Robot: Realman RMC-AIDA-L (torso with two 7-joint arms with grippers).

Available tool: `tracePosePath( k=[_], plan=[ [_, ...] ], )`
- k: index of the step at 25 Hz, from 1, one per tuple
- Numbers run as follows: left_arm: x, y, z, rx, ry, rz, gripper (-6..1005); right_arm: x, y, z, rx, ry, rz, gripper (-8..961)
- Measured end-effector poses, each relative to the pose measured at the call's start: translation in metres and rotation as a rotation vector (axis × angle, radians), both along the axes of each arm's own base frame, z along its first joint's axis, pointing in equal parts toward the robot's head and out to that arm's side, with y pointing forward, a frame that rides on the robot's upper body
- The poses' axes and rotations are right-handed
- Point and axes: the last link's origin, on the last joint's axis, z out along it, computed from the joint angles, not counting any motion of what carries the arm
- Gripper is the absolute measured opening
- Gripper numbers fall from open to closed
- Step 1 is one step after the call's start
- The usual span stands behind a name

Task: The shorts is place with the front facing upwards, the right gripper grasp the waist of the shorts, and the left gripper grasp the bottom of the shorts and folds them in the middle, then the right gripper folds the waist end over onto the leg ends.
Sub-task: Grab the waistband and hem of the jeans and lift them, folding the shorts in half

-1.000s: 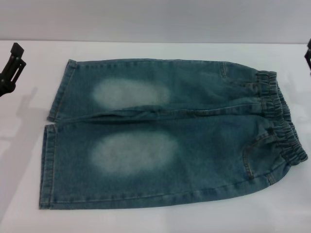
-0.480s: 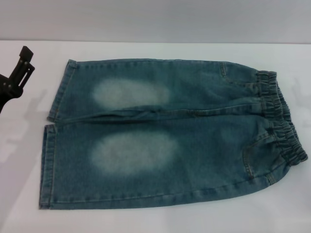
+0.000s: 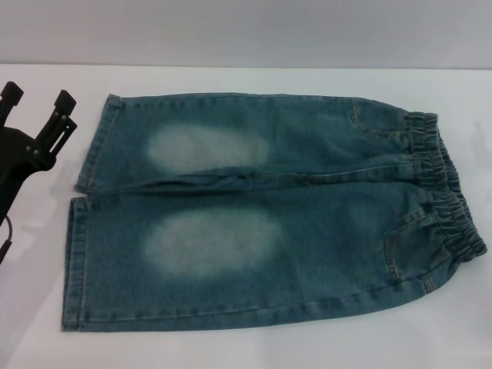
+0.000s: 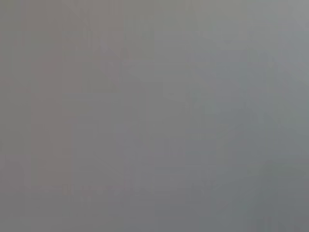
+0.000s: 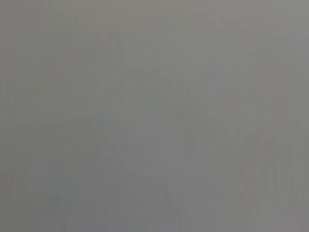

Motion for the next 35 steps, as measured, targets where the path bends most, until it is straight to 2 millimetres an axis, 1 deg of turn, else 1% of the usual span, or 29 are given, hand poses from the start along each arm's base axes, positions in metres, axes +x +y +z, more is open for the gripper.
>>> tracePosePath(
  k=[15, 18, 20, 24, 25, 26, 27, 28, 31, 32, 35],
  plan=[
    [-0.002, -0.004, 0.001, -0.023, -0.009, -0.007, 844, -0.003, 0.000, 0.006, 0.033, 0.040, 0.025, 601],
    [-0.003, -0.002, 0.001, -0.032, -0.010, -0.004, 844, -0.002, 0.000, 0.007, 0.034, 0.038, 0.025, 602],
    [-0.003, 0.009, 0.010, -0.073, -0.056, -0.011, 844, -0.002, -0.001, 0.007, 0.033, 0.036, 0.024, 602],
    [-0.003, 0.009, 0.010, -0.073, -0.056, -0.011, 844, 0.003, -0.005, 0.008, 0.035, 0.033, 0.011, 602],
    [-0.005, 0.014, 0.018, -0.108, -0.099, -0.013, 844, 0.004, -0.006, 0.009, 0.037, 0.032, 0.007, 602],
    [-0.009, 0.015, 0.025, -0.156, -0.129, -0.014, 844, 0.005, -0.006, 0.009, 0.037, 0.031, 0.005, 602],
    [-0.009, 0.015, 0.025, -0.156, -0.129, -0.014, 844, 0.006, -0.007, 0.010, 0.039, 0.030, 0.002, 602],
    [-0.012, 0.016, 0.030, -0.212, -0.153, -0.014, 844, 0.007, -0.007, 0.011, 0.043, 0.030, -0.001, 602],
    [-0.015, 0.022, 0.037, -0.303, -0.188, -0.005, 843, 0.010, -0.008, 0.013, 0.053, 0.034, -0.015, 602],
    [-0.014, 0.026, 0.040, -0.394, -0.200, -0.008, 843, 0.011, -0.009, 0.014, 0.054, 0.026, -0.014, 602],
    [-0.011, 0.031, 0.042, -0.487, -0.204, -0.016, 843, 0.011, -0.010, 0.016, 0.056, 0.021, -0.001, 602]
  ],
)
